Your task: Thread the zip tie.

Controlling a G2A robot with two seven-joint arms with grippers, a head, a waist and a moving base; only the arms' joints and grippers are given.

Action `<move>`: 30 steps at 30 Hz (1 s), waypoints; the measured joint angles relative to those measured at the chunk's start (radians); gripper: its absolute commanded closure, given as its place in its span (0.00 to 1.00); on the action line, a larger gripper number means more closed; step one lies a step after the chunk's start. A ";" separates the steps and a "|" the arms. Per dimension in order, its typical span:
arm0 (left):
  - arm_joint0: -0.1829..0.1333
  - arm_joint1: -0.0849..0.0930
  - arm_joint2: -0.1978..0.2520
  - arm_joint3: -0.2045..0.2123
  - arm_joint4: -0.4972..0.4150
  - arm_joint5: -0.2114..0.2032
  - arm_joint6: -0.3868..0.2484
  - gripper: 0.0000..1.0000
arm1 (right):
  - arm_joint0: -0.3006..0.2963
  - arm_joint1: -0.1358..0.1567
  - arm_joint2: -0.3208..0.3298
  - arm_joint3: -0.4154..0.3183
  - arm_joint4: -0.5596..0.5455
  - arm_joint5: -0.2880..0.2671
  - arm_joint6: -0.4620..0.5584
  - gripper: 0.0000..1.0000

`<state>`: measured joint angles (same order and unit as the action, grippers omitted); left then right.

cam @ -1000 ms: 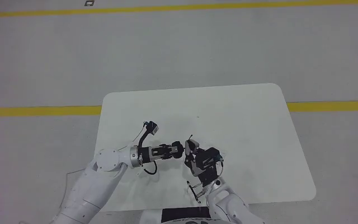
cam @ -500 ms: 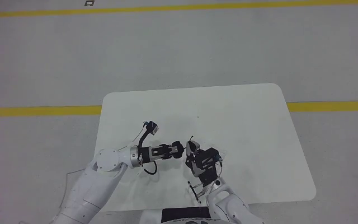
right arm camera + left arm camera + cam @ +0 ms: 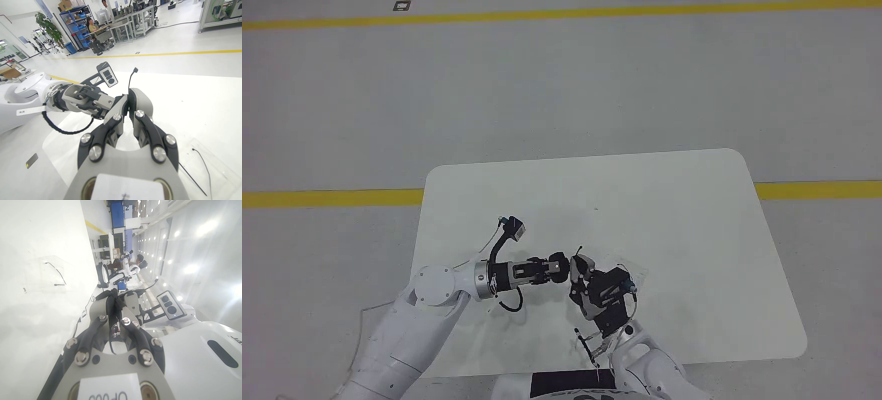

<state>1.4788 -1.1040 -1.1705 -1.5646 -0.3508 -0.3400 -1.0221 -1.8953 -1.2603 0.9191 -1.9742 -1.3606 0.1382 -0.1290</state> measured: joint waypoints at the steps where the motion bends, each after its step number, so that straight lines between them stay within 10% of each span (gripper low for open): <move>1: 0.000 0.000 0.000 0.000 0.000 0.000 0.000 1.00 | -0.001 0.000 0.001 0.000 0.000 0.002 0.000 1.00; 4: 0.000 0.000 0.000 0.000 0.000 0.000 0.000 1.00 | -0.003 0.001 0.002 0.000 0.001 0.003 -0.002 1.00; 6: 0.000 0.000 0.000 0.000 0.000 0.000 0.000 1.00 | -0.004 0.001 0.003 0.000 0.002 0.003 -0.002 0.55; 7: 0.000 0.000 0.000 0.000 0.000 0.000 0.000 1.00 | -0.005 0.001 0.004 -0.001 0.003 0.003 -0.001 0.00; 18: 0.000 0.000 0.000 0.000 0.000 0.000 0.000 1.00 | -0.025 0.006 0.024 -0.029 0.026 -0.002 -0.041 0.00; 19: 0.000 0.000 0.000 0.000 0.000 0.000 0.000 1.00 | -0.028 0.006 0.026 -0.033 0.027 -0.002 -0.044 0.07; 21: 0.000 0.000 0.000 0.000 0.000 0.000 0.000 1.00 | -0.030 0.007 0.029 -0.038 0.027 -0.003 -0.045 0.51; 28: 0.000 0.000 0.000 0.000 0.000 0.000 0.000 1.00 | -0.036 0.009 0.030 -0.047 0.033 -0.011 -0.049 1.00; 30: 0.000 0.000 0.000 0.000 0.000 0.000 0.000 1.00 | -0.036 0.009 0.030 -0.046 0.034 -0.013 -0.050 1.00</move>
<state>1.4788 -1.1040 -1.1705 -1.5646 -0.3509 -0.3400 -1.0221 -1.9310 -1.2514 0.9490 -2.0206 -1.3261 0.1248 -0.1786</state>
